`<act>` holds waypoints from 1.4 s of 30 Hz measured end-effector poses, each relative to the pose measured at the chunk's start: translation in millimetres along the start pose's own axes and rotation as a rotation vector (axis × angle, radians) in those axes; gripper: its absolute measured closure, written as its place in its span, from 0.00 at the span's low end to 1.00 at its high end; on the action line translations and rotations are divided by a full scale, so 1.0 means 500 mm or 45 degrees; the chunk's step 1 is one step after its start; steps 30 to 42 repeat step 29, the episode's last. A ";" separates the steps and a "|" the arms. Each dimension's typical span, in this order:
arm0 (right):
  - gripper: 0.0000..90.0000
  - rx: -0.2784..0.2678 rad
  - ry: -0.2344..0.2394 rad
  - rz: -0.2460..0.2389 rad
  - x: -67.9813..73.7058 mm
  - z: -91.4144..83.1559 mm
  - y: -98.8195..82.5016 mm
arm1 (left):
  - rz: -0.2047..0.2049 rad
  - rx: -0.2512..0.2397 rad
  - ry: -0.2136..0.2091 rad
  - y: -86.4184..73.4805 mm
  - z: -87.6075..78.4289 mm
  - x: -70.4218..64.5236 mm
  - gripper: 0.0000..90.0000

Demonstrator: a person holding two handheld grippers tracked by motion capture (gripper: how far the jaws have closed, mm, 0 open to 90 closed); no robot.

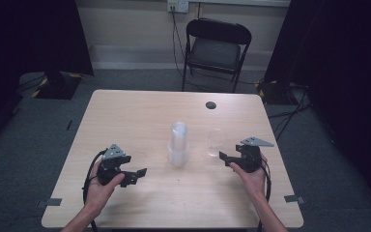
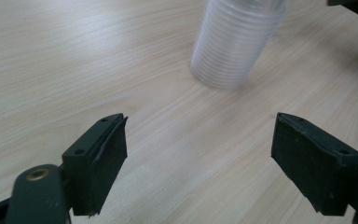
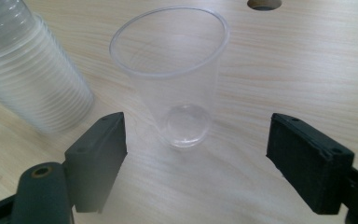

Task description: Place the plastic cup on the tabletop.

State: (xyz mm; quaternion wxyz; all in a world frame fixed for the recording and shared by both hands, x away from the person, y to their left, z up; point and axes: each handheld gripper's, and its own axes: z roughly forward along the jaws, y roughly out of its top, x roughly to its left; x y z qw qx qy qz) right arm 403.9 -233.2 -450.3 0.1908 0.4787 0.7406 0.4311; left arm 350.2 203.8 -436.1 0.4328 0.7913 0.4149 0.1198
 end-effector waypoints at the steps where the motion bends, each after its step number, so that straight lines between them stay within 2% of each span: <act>1: 0.22 -0.003 0.002 0.001 0.000 -0.007 -0.002 | 0.005 0.002 0.000 -0.001 -0.001 0.000 0.21; 3: 0.22 -0.010 0.017 0.028 -0.001 -0.022 -0.006 | 0.006 0.010 0.001 -0.005 -0.001 -0.001 0.22; 11: 0.23 -0.005 0.031 0.048 0.007 -0.070 -0.024 | 0.019 0.016 0.004 -0.006 -0.007 -0.008 0.19; 13: 0.24 -0.010 0.051 0.069 0.008 -0.083 -0.033 | 0.012 0.024 0.004 -0.008 -0.007 -0.007 0.19; 17: 0.26 0.014 0.043 0.072 0.015 -0.104 -0.053 | -0.012 0.022 0.022 -0.011 -0.007 -0.003 0.19; 19: 0.26 0.027 0.044 0.114 0.020 -0.120 -0.065 | -0.023 0.037 0.040 -0.013 -0.006 0.001 0.19; 20: 0.26 0.009 0.052 0.119 0.023 -0.128 -0.072 | -0.031 0.043 0.040 -0.014 -0.003 0.003 0.19; 22: 0.26 0.019 0.043 0.111 0.028 -0.136 -0.083 | -0.039 0.057 0.044 -0.017 0.005 0.008 0.20; 25: 0.26 0.047 0.037 0.098 0.030 -0.137 -0.103 | -0.039 0.073 0.045 -0.020 0.009 0.011 0.20; 29: 0.25 0.083 0.017 0.112 0.022 -0.131 -0.118 | -0.046 0.070 0.040 -0.022 0.008 0.012 0.20; 42: 0.25 0.083 0.017 0.112 0.022 -0.131 -0.118 | -0.046 0.070 0.040 -0.022 0.008 0.012 0.20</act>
